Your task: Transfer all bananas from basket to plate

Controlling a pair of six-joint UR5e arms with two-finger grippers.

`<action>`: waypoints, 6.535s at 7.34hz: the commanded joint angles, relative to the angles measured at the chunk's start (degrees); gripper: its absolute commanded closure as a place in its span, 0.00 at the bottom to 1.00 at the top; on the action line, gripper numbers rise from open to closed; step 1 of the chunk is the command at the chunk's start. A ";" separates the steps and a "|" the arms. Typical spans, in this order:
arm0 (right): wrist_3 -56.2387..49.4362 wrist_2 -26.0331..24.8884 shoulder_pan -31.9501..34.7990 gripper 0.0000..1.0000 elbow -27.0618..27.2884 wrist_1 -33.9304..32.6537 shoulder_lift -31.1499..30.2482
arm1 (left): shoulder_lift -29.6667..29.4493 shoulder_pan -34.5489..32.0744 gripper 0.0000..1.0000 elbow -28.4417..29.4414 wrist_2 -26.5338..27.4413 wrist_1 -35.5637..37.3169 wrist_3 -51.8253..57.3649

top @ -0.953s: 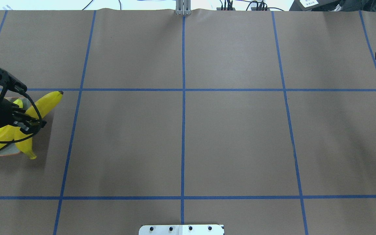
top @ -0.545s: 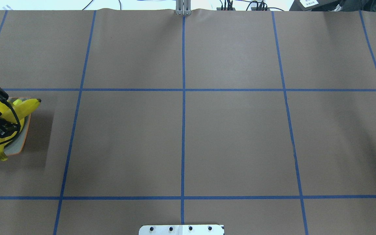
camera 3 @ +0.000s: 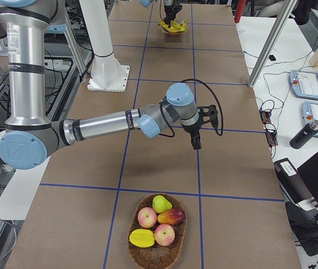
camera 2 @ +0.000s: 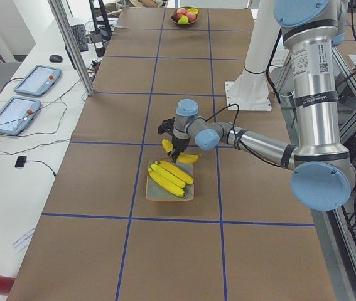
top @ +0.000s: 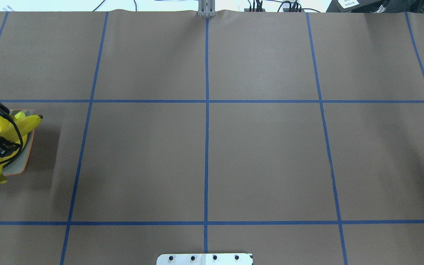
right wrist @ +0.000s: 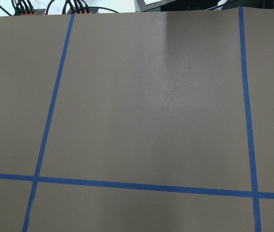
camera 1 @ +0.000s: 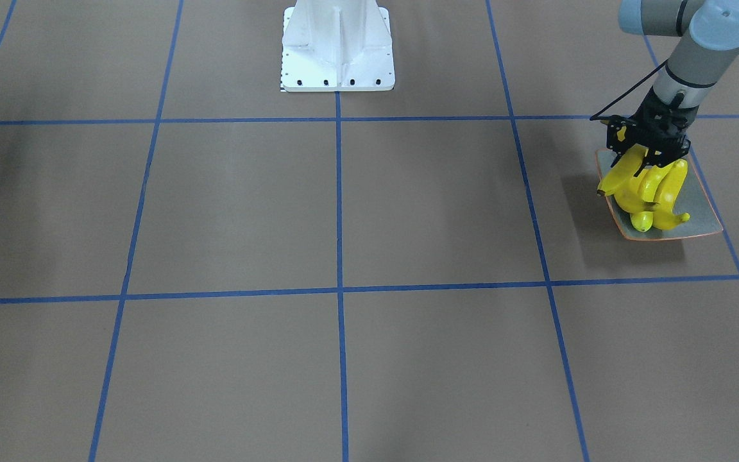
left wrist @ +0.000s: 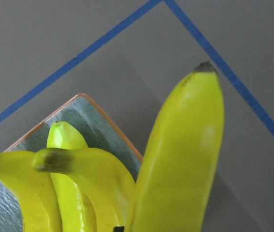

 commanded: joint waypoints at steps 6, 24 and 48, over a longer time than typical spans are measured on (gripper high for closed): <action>0.00 0.35 0.31 0.00 0.00 0.09 0.07 | 3.47 0.28 0.01 -0.23 -0.46 -3.04 -0.58; -38.59 -0.26 12.71 0.00 -2.29 -31.55 -3.88 | 4.78 -45.60 0.00 4.77 -24.28 28.08 34.66; -32.96 -0.09 12.36 0.00 -2.81 -26.90 -4.93 | 8.74 -45.33 0.00 0.37 -20.50 28.08 34.48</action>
